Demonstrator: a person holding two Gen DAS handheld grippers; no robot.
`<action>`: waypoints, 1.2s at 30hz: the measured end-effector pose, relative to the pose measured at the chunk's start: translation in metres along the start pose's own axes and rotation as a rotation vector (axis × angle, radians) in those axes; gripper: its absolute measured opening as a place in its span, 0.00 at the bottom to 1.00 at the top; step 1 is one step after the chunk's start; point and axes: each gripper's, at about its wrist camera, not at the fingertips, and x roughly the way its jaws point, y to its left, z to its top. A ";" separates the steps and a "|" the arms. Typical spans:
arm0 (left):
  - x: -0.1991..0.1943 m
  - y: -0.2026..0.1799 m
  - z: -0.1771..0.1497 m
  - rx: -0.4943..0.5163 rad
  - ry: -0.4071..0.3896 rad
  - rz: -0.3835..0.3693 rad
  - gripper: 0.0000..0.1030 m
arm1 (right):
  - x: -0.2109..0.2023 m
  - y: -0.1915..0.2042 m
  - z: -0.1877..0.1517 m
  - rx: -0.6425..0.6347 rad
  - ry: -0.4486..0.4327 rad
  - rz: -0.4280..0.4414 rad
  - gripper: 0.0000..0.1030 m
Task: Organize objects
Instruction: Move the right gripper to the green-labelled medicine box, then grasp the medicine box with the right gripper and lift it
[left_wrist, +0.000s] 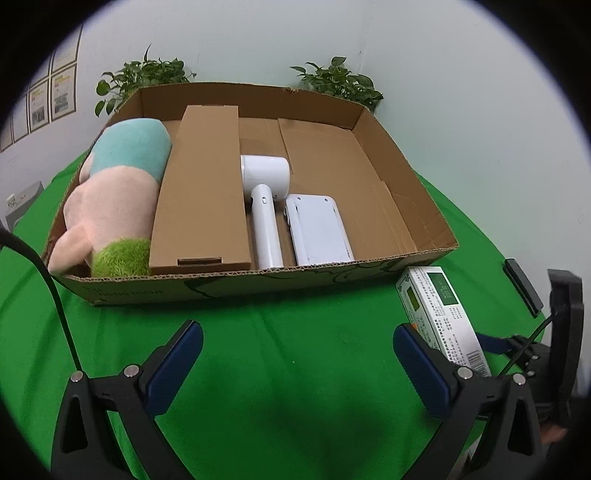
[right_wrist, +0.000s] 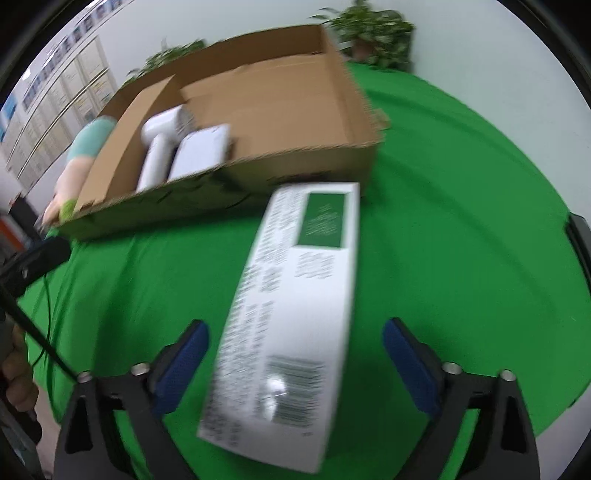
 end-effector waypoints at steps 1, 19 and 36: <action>-0.001 0.001 0.000 -0.003 0.002 -0.005 1.00 | 0.002 0.007 0.000 -0.021 0.005 0.004 0.67; 0.043 0.000 -0.009 -0.198 0.214 -0.394 0.99 | -0.016 0.067 -0.014 -0.254 -0.043 0.121 0.99; 0.071 -0.021 -0.022 -0.153 0.348 -0.418 0.71 | -0.009 0.048 -0.038 -0.057 0.022 0.317 0.63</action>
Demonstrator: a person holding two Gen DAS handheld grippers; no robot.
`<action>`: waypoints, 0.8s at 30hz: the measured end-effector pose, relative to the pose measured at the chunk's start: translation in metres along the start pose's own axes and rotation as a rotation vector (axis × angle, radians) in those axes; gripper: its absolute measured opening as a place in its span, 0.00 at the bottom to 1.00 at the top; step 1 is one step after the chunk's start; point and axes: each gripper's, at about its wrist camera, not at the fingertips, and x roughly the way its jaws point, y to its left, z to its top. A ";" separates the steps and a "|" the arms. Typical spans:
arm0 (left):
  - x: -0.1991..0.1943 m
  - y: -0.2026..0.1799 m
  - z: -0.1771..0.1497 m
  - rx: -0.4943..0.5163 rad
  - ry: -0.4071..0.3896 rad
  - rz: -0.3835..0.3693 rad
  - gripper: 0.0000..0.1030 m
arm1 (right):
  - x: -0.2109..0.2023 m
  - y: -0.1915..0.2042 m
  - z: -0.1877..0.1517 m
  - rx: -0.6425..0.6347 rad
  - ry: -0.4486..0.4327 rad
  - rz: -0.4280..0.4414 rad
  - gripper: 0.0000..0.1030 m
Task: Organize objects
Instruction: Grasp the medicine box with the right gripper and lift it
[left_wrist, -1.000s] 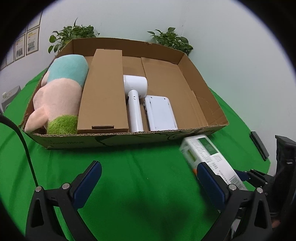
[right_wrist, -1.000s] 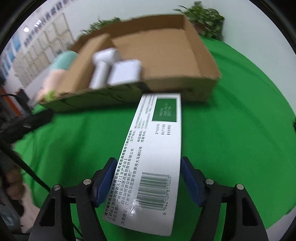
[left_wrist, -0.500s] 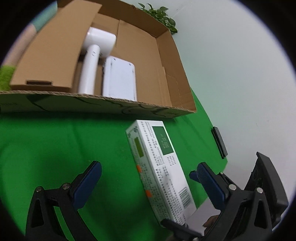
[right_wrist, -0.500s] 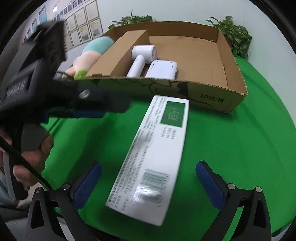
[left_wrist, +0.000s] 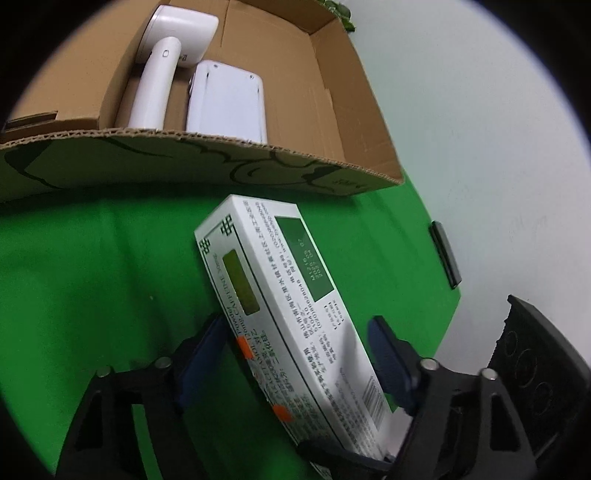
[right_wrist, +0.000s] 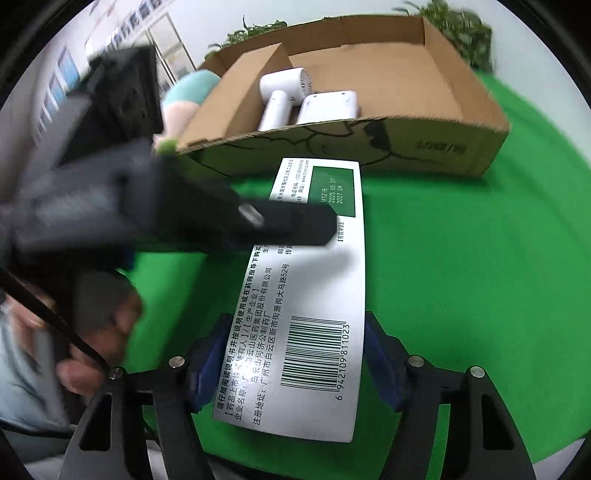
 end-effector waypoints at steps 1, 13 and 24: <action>0.000 0.000 0.000 0.005 0.008 0.008 0.66 | 0.000 0.000 -0.001 0.010 -0.006 0.009 0.63; -0.039 -0.019 0.006 0.078 -0.098 0.068 0.54 | -0.022 0.026 0.006 -0.123 -0.106 -0.079 0.59; -0.123 -0.081 0.075 0.282 -0.324 0.176 0.54 | -0.076 0.065 0.092 -0.181 -0.363 -0.036 0.58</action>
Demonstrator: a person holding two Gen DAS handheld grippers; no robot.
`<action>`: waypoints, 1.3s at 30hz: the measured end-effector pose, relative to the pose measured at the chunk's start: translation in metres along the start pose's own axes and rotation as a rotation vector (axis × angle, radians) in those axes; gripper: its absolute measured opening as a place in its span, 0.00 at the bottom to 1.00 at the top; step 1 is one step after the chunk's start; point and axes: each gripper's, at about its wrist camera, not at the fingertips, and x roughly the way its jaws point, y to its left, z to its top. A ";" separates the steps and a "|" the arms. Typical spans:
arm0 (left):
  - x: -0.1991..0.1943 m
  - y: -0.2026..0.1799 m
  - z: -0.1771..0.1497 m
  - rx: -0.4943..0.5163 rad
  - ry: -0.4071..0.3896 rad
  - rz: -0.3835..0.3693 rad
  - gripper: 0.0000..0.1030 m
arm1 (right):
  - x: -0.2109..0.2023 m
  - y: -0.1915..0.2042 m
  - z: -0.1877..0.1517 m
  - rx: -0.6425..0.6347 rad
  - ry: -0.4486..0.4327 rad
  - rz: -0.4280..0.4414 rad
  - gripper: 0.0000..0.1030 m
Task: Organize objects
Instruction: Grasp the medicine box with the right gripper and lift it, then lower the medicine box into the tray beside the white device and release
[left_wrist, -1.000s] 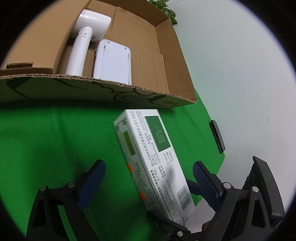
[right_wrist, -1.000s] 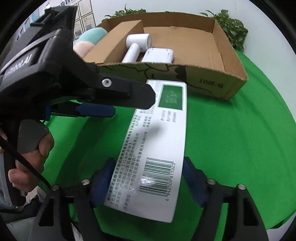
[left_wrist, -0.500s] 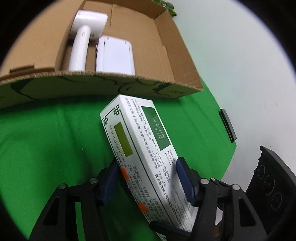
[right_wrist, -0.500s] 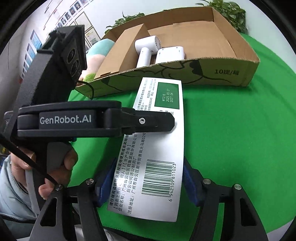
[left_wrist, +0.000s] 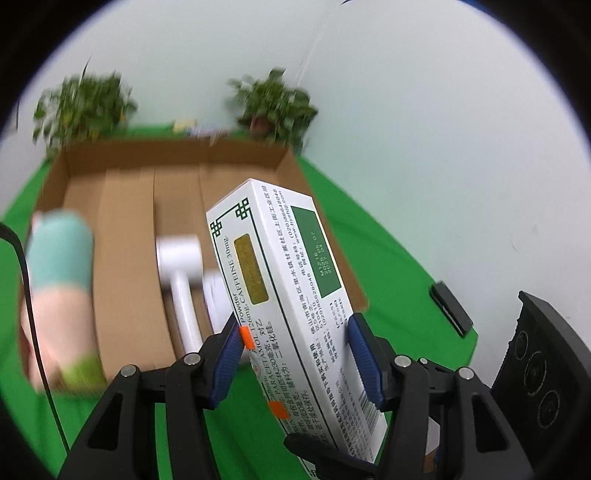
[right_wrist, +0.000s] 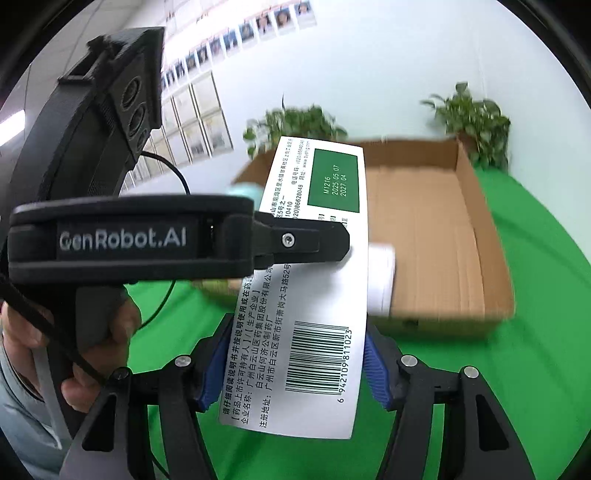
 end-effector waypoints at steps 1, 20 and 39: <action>-0.003 -0.003 0.011 0.021 -0.017 0.004 0.53 | -0.001 -0.001 0.006 -0.004 -0.014 -0.003 0.58; 0.104 0.006 0.105 0.092 0.111 -0.050 0.53 | 0.039 -0.085 0.093 0.157 0.048 -0.021 0.58; 0.217 0.046 0.046 -0.061 0.356 -0.054 0.53 | 0.132 -0.141 0.016 0.225 0.320 -0.064 0.57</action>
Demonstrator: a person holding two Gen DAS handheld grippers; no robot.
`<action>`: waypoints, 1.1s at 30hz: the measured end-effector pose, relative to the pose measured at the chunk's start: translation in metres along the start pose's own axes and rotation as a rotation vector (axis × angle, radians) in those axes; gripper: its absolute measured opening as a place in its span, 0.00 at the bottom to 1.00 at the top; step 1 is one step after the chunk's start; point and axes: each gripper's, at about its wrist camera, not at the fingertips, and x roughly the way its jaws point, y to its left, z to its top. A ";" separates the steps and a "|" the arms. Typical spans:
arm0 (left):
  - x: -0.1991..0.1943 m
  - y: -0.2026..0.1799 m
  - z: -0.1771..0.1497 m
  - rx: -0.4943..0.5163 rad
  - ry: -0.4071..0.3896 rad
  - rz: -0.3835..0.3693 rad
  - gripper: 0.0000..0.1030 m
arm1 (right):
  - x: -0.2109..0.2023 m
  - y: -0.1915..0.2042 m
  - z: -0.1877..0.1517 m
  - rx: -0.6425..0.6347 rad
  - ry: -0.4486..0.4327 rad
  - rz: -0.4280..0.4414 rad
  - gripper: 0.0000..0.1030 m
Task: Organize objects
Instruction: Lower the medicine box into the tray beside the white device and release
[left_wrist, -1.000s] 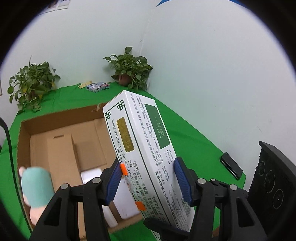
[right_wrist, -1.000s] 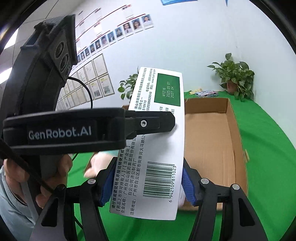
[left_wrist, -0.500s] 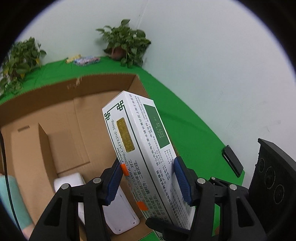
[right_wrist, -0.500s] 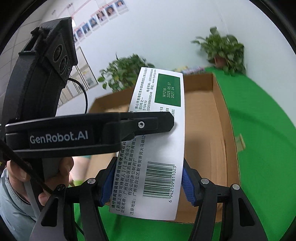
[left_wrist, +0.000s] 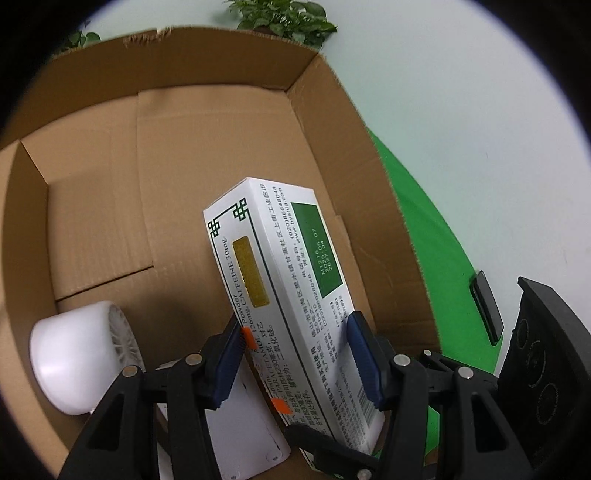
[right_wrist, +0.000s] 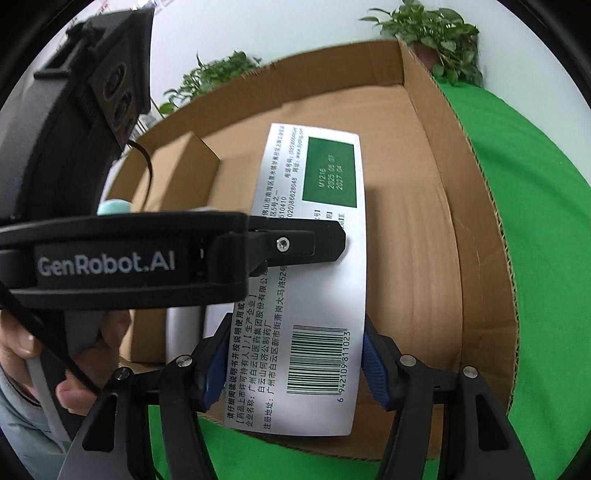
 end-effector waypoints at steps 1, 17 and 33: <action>0.003 0.001 -0.001 -0.003 0.007 -0.001 0.53 | 0.003 -0.002 -0.001 0.000 0.009 -0.004 0.57; -0.033 0.008 -0.018 -0.021 -0.032 0.077 0.53 | 0.016 0.007 -0.015 -0.047 0.040 -0.131 0.59; -0.167 0.022 -0.085 0.003 -0.420 0.425 0.70 | -0.045 0.049 -0.037 -0.173 -0.246 -0.211 1.00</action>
